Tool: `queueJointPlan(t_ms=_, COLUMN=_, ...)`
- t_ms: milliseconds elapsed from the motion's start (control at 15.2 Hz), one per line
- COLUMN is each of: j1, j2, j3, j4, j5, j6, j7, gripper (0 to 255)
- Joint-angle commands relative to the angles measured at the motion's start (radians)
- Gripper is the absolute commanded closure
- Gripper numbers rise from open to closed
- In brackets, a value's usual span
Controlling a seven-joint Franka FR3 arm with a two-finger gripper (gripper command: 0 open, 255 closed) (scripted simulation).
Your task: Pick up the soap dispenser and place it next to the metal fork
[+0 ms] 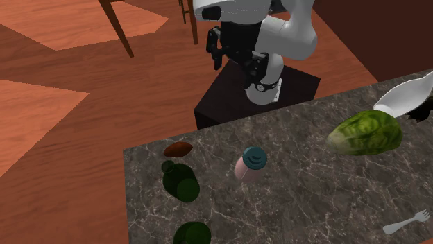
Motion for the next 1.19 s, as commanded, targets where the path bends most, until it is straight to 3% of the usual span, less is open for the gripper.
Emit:
queueJointPlan(t_ms=0, j1=0.000, j2=0.000, j3=0.000, j4=0.000, j5=0.000, j6=0.000, j7=0.000, gripper=0)
queueJointPlan(t_ms=528, j1=0.059, j2=0.152, j3=0.096, j4=-0.060, j5=0.078, j6=0.218, j7=0.107, gripper=0)
queueJointPlan(t_ms=1122, j1=0.108, j2=0.364, j3=0.186, j4=-0.050, j5=0.126, j6=0.432, j7=0.201, gripper=0)
